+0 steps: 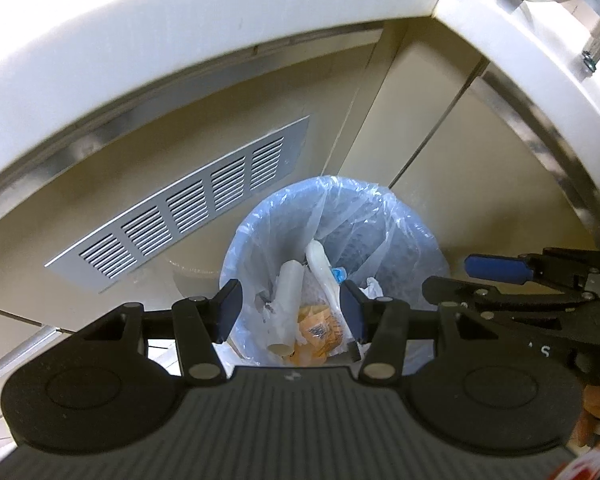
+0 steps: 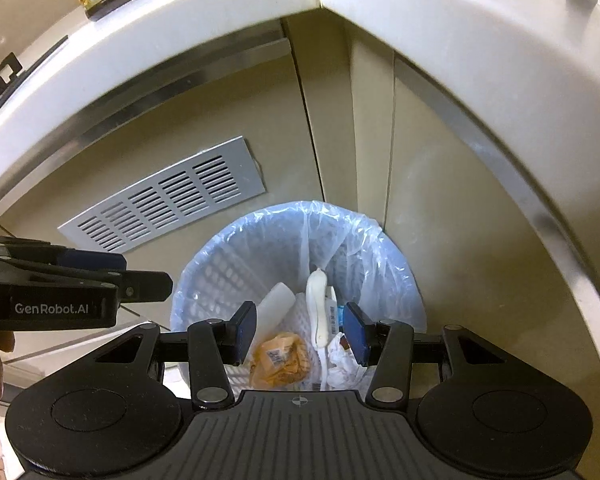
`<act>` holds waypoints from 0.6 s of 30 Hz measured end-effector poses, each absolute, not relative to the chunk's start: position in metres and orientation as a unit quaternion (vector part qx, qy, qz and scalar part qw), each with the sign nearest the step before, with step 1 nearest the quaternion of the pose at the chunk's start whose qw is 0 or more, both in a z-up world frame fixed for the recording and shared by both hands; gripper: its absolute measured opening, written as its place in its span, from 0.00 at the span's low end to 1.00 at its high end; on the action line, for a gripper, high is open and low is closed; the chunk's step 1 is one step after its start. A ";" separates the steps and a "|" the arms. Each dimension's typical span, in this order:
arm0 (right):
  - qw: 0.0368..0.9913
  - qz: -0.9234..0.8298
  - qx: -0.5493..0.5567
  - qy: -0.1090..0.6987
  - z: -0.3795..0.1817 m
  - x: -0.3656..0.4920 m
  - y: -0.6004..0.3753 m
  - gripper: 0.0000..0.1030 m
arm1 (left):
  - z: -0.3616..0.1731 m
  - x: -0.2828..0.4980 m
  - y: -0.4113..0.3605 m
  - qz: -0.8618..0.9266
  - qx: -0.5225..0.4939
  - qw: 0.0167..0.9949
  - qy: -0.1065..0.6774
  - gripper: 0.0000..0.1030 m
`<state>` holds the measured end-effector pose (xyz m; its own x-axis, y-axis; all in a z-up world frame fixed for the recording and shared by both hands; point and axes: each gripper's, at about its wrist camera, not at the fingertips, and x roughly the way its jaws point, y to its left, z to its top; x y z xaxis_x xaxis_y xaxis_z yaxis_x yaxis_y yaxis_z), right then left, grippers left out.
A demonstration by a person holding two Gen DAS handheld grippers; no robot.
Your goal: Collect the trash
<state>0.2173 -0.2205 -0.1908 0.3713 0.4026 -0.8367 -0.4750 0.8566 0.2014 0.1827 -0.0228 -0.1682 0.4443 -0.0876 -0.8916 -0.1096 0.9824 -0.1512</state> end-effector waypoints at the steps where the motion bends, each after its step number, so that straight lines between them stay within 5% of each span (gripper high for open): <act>1: 0.829 0.264 -0.037 0.492 -0.188 0.216 -0.221 0.47 | -0.166 0.181 -0.023 0.004 -0.092 0.846 0.525 0.48; 7: 0.841 0.256 -0.030 0.476 -0.161 0.199 -0.227 0.52 | -0.145 0.171 -0.028 -0.008 -0.085 0.861 0.501 0.50; 11: 0.854 0.242 -0.022 0.461 -0.140 0.183 -0.231 0.64 | -0.124 0.161 -0.034 -0.016 -0.073 0.876 0.477 0.67; 18: 0.868 0.237 -0.018 0.436 -0.108 0.160 -0.237 0.70 | -0.093 0.148 -0.036 -0.026 -0.067 0.890 0.449 0.82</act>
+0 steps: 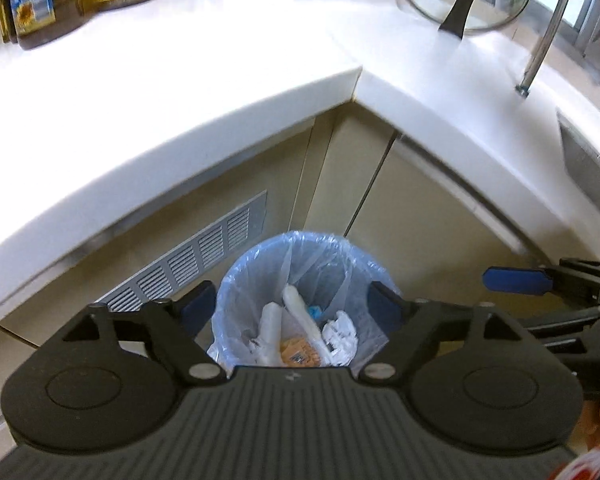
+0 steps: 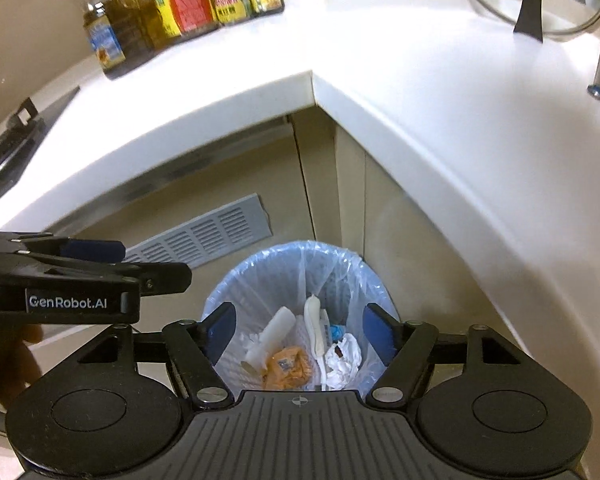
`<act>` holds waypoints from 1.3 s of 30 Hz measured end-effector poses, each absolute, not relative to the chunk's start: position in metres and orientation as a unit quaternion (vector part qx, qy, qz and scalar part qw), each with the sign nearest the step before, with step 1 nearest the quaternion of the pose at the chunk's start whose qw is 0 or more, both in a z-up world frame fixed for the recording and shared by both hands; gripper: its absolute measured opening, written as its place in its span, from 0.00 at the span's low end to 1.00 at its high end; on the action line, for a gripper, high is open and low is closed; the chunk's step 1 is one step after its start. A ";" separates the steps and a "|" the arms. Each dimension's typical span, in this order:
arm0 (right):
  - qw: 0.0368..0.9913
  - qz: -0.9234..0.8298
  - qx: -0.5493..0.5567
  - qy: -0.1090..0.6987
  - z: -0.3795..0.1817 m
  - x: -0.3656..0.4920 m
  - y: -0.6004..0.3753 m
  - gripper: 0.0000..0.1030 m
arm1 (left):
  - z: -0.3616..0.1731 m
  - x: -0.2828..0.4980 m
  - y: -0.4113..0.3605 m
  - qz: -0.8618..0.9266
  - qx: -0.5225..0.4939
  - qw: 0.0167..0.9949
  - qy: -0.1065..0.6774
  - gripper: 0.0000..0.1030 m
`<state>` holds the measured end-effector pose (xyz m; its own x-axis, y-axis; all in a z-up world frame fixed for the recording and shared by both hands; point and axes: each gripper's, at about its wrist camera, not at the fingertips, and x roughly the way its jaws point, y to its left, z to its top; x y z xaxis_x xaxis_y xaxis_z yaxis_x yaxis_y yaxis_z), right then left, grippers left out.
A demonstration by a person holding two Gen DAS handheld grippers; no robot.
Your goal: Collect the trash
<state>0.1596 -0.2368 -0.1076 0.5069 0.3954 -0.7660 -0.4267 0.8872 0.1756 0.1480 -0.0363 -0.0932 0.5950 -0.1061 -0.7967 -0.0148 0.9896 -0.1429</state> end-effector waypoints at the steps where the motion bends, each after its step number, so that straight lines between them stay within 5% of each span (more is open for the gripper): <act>1: 0.869 0.238 -0.019 0.433 -0.103 0.158 -0.238 0.70 | -0.090 0.146 -0.036 -0.022 -0.068 0.892 0.445 0.84; 18: 0.895 0.268 0.004 0.358 -0.039 0.147 -0.271 0.72 | -0.037 0.130 -0.056 0.024 -0.057 0.918 0.392 0.91; 39: 0.947 0.084 0.066 0.303 0.010 0.072 -0.255 0.72 | 0.016 0.096 -0.026 -0.067 -0.030 0.938 0.339 0.90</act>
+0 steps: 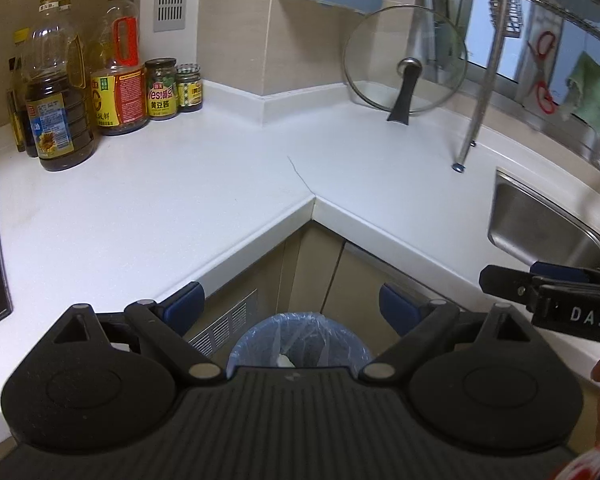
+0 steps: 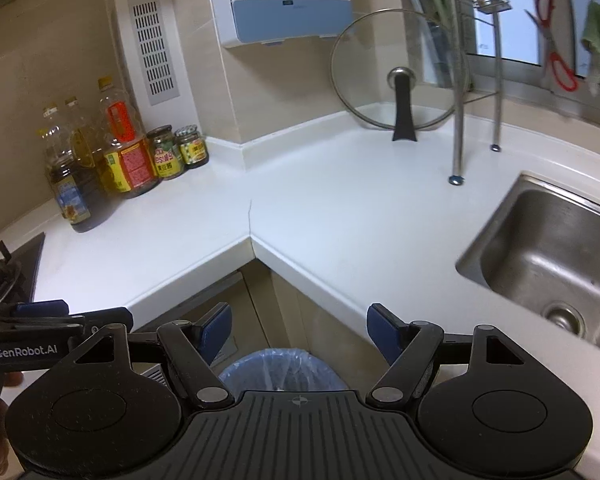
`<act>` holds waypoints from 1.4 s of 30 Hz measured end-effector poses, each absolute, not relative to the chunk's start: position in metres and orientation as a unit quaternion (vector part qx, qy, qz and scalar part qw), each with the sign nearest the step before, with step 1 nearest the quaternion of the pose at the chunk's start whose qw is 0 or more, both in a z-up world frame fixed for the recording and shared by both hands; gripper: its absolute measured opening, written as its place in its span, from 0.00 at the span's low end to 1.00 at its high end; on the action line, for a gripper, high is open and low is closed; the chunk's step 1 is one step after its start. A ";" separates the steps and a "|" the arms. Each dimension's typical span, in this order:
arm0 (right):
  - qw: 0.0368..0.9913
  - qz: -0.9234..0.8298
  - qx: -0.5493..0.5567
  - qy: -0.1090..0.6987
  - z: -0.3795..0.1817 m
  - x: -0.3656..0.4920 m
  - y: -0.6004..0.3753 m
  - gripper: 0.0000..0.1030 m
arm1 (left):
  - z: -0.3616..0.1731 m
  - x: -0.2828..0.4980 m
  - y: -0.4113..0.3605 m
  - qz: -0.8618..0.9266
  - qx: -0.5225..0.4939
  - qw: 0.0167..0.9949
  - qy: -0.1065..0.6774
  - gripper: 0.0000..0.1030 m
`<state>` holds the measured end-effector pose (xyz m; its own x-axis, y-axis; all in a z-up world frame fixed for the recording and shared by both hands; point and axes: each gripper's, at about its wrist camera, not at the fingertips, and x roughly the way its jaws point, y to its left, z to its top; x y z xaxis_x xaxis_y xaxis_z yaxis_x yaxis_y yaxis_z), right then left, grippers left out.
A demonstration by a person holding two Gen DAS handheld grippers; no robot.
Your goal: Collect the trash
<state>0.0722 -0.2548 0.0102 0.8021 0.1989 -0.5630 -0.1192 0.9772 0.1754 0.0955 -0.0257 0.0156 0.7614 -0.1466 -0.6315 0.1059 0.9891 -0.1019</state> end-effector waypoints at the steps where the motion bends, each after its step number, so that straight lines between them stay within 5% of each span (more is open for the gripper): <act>1: 0.947 0.078 0.066 0.305 0.009 0.067 -0.252 0.72 | 0.016 0.092 -0.024 -0.069 -0.027 0.938 0.338 0.90; 42: 0.934 0.143 0.035 0.324 0.007 0.039 -0.239 0.73 | 0.022 0.037 -0.018 0.018 -0.029 0.940 0.338 0.91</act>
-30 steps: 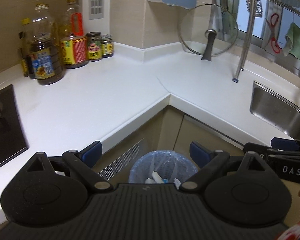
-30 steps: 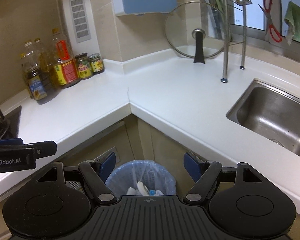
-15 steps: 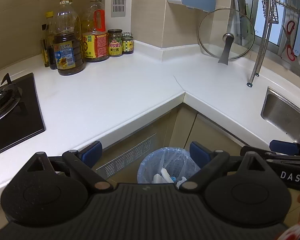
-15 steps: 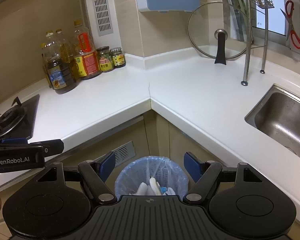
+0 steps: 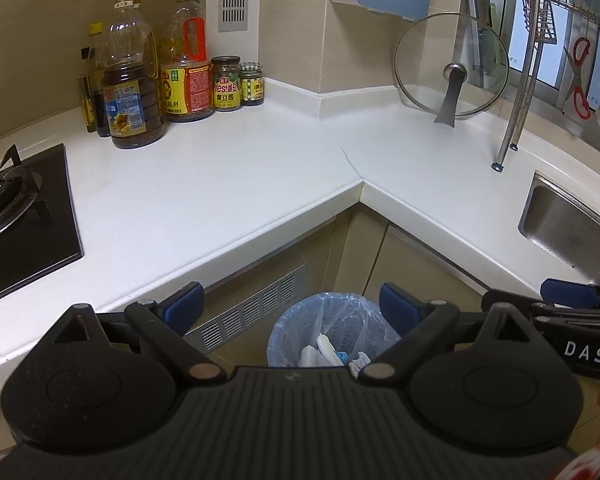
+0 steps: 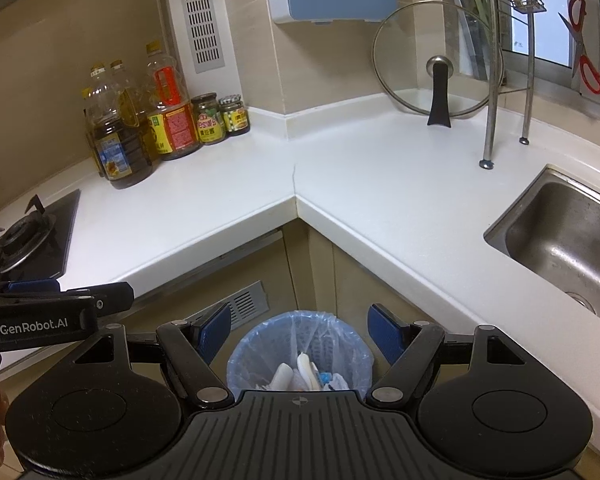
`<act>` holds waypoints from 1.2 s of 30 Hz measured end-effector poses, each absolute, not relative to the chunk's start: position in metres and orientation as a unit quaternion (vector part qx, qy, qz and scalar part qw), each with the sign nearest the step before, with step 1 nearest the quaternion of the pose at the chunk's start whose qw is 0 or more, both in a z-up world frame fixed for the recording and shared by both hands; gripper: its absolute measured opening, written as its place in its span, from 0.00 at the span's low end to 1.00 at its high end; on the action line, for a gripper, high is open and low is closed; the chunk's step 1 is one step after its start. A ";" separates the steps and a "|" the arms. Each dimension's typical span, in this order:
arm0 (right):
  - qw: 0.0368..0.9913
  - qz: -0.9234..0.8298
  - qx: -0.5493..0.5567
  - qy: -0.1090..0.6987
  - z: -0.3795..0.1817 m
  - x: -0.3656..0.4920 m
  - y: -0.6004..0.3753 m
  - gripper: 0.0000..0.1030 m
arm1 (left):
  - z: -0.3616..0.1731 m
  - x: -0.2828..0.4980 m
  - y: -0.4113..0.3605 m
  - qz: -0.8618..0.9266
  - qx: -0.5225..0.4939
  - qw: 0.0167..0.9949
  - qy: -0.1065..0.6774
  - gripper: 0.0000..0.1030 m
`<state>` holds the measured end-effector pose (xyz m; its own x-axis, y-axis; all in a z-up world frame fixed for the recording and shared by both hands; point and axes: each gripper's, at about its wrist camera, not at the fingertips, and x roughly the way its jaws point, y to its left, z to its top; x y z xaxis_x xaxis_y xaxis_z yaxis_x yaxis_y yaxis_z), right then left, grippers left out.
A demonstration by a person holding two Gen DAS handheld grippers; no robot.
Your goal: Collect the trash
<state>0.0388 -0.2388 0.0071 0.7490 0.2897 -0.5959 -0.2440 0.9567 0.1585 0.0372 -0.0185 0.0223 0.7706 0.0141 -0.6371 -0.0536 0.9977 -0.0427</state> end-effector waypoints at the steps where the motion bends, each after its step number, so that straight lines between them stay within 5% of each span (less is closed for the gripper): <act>1: 0.934 0.142 0.037 0.324 0.007 0.039 -0.240 0.73 | 0.022 0.037 -0.020 0.017 -0.028 0.941 0.337 0.91; 36: 0.935 0.136 0.042 0.325 0.005 0.035 -0.241 0.73 | 0.021 0.035 -0.024 0.010 -0.025 0.941 0.339 0.91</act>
<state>0.0354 -0.2414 0.0053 0.7524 0.2814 -0.5956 -0.2271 0.9595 0.1666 0.0346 -0.0237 0.0206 0.7705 0.0019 -0.6374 -0.0361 0.9985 -0.0406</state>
